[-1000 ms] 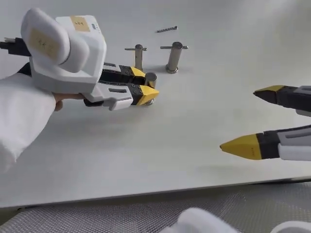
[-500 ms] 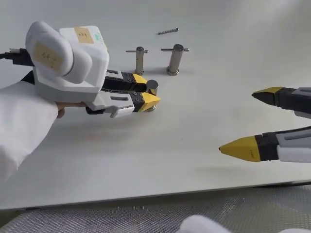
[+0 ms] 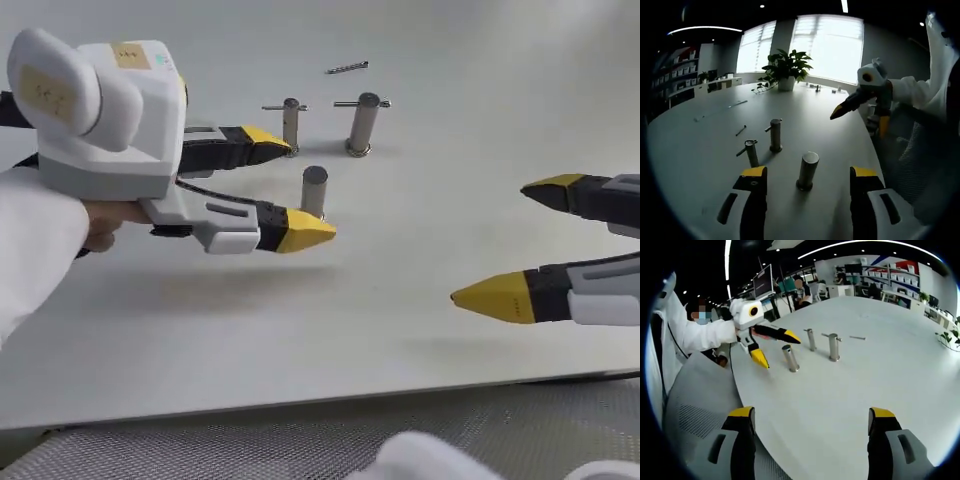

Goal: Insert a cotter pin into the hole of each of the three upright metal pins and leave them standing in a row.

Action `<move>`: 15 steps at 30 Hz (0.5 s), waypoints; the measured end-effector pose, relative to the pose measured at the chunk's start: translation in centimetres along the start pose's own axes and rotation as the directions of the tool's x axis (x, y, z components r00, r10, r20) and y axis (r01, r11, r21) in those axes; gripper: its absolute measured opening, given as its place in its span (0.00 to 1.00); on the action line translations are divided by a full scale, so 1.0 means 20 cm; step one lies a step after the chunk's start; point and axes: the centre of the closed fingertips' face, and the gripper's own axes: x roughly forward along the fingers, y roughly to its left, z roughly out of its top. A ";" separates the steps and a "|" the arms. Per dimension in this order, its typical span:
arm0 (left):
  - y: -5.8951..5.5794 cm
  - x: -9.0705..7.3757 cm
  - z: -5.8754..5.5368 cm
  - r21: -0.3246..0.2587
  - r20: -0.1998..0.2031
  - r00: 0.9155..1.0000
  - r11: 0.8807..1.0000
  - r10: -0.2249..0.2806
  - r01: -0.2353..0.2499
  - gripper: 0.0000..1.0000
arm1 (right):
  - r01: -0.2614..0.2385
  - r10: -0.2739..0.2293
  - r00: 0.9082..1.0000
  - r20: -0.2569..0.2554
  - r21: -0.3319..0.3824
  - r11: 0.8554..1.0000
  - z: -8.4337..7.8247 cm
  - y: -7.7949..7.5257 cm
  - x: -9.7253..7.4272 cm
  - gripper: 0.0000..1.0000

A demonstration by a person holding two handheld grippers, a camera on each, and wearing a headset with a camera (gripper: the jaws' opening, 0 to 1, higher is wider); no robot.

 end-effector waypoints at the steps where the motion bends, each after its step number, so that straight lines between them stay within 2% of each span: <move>1: 0.00 -0.01 0.00 -0.001 -0.001 1.000 1.000 -0.004 0.004 0.73 | 0.000 0.000 1.000 0.000 0.001 1.000 0.00 0.00 0.00 0.92; 3: -0.03 -0.05 -0.04 -0.037 -0.023 0.999 0.999 -0.028 0.027 0.85 | 0.000 0.000 1.000 0.000 0.002 1.000 -0.01 0.01 0.00 0.92; 4: -0.02 -0.06 -0.07 -0.086 -0.041 0.999 0.996 -0.010 0.006 0.91 | -0.001 0.001 1.000 -0.001 0.003 1.000 -0.01 0.00 0.00 0.92; 5: -0.01 -0.07 -0.08 -0.083 -0.044 0.999 0.997 -0.002 -0.002 0.97 | -0.001 0.001 1.000 -0.003 0.003 1.000 -0.01 0.00 0.00 0.92; 6: -0.01 -0.09 -0.10 -0.079 -0.060 0.998 0.997 0.001 -0.006 0.99 | -0.001 0.001 1.000 -0.004 0.004 1.000 -0.02 0.00 -0.01 0.92; 8: -0.03 -0.11 -0.10 -0.055 -0.055 0.998 0.999 0.000 -0.003 0.99 | 0.002 -0.002 1.000 -0.009 0.005 1.000 -0.02 0.00 -0.01 0.92; 10: -0.04 -0.13 -0.10 -0.066 -0.061 0.998 0.998 0.006 -0.010 0.99 | 0.003 -0.003 1.000 -0.011 0.006 1.000 -0.03 0.00 -0.01 0.92; 15: -0.03 -0.18 -0.10 -0.070 -0.051 0.998 0.997 0.032 -0.035 0.99 | 0.008 -0.008 1.000 -0.012 0.001 1.000 -0.02 -0.02 -0.02 0.92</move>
